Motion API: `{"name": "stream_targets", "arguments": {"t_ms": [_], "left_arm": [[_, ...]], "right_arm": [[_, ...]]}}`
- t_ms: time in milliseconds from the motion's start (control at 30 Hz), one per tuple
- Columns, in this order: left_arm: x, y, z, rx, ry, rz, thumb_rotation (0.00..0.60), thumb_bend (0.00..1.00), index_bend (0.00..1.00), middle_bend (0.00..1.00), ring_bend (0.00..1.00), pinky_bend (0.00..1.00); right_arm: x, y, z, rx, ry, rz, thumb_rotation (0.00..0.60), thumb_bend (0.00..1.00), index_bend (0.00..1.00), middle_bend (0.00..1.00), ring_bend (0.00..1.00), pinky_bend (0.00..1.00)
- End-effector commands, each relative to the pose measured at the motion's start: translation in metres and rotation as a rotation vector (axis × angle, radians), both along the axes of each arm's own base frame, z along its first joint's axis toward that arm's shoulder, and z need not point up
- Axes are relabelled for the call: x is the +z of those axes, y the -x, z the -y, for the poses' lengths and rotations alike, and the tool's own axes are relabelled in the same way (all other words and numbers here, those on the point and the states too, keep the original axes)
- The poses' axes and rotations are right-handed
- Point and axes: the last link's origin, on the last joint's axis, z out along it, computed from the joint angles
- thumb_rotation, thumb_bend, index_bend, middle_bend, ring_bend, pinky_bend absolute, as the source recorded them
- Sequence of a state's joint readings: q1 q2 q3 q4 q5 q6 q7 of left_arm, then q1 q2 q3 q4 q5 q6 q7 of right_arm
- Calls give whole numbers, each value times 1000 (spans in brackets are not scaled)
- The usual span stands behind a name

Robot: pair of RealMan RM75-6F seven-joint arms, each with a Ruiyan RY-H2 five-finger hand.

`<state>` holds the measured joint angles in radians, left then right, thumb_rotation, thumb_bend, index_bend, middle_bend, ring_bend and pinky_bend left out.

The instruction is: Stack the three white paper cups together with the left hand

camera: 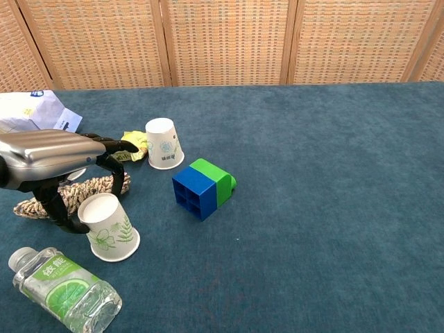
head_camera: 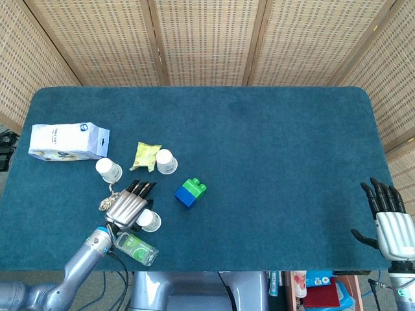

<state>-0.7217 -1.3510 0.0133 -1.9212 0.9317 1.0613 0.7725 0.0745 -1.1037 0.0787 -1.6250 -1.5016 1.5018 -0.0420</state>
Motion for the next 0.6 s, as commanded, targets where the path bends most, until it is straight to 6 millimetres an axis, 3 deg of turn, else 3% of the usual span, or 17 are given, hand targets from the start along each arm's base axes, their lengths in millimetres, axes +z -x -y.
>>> {"name": "stream_targets", "arguments": {"t_ms": [33,267,600], "left_arm": [[0,1,0,3,3,2,600,221,614,0,0,0],[13,-5,-7,4,-36,47,600,220,614,0,0,0],[82,-47,-39,-24,-124,145,600,221,614,0,0,0]], "right_arm": [[0,0,0,0,0,0,600,0,0,0,0,0],[2,0,0,-2,8,5,600,0,0,0,0,0],[2,2,2,-8,3,13,600,0,0,0,0,0]]}}
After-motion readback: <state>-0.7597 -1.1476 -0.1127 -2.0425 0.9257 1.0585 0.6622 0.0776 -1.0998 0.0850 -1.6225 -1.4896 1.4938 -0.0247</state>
